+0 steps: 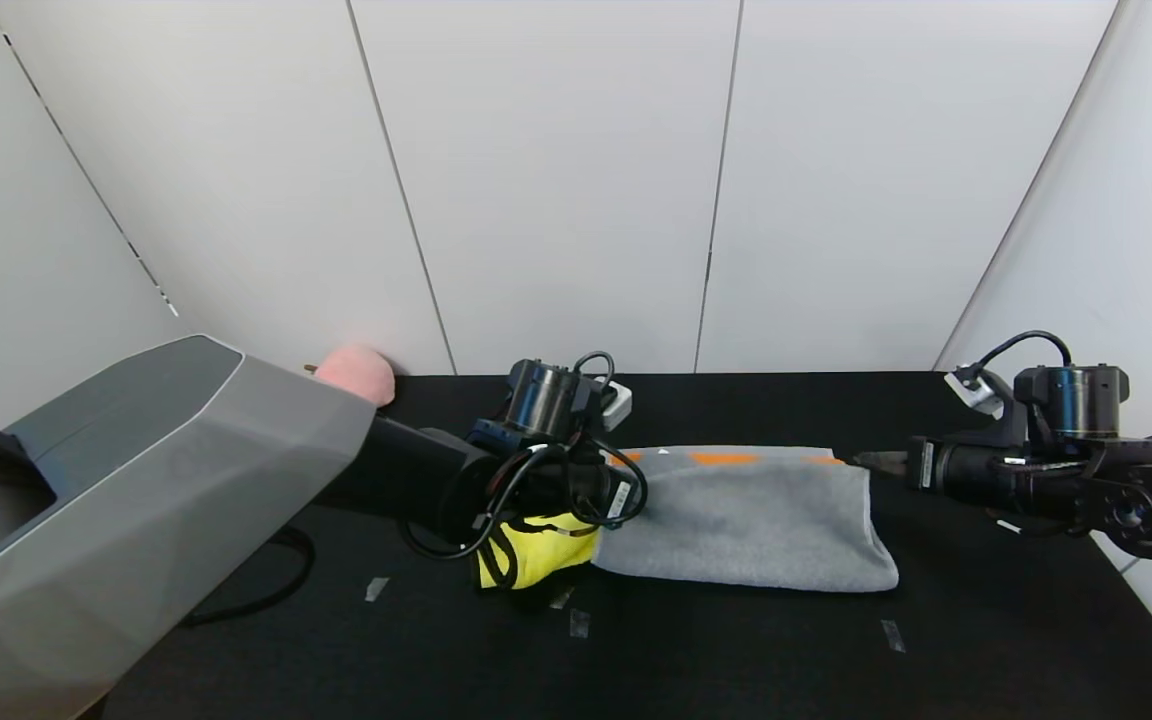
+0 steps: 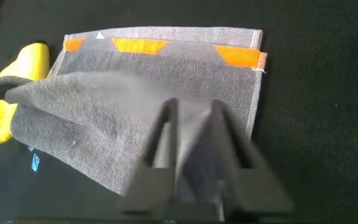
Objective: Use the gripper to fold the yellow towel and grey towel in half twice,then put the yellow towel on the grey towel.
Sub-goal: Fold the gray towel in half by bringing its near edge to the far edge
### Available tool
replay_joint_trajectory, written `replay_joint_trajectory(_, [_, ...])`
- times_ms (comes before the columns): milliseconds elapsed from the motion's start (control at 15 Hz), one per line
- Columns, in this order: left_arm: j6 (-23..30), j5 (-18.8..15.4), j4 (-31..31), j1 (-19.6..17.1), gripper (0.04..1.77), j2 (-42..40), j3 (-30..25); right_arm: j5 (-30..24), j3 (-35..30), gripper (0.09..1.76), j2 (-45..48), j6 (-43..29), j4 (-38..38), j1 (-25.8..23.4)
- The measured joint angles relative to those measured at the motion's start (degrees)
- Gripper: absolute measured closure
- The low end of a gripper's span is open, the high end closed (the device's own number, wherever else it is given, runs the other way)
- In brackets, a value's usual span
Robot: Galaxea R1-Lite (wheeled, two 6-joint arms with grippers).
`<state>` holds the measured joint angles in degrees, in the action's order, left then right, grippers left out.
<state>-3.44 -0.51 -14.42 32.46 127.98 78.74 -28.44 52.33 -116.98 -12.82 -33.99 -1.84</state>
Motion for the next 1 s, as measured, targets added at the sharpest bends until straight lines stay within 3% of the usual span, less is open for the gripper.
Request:
replay_joint_trajectory(200, [0.11, 0.05, -0.22, 0.13, 1.15, 0.3, 0.34, 0.0, 0.04, 0.92, -0.13, 0.0, 0.0, 0.0])
replay_joint_trajectory(400, [0.18, 0.07, -0.24, -0.06, 0.81, 0.3, 0.61, 0.0, -0.05, 0.67, 0.02, -0.06, -0.59, -0.22])
replay_joint_trajectory(667, [0.1, 0.38, -0.24, -1.33, 0.53, -0.88, 0.74, 0.0, -0.52, 0.46, 0.89, -0.2, -0.83, -0.8])
replay_joint_trajectory(1000, [0.77, 0.0, -0.24, -2.8, 0.33, -5.05, 0.28, 0.0, -1.38, 0.31, 1.08, -0.2, -0.61, -1.29])
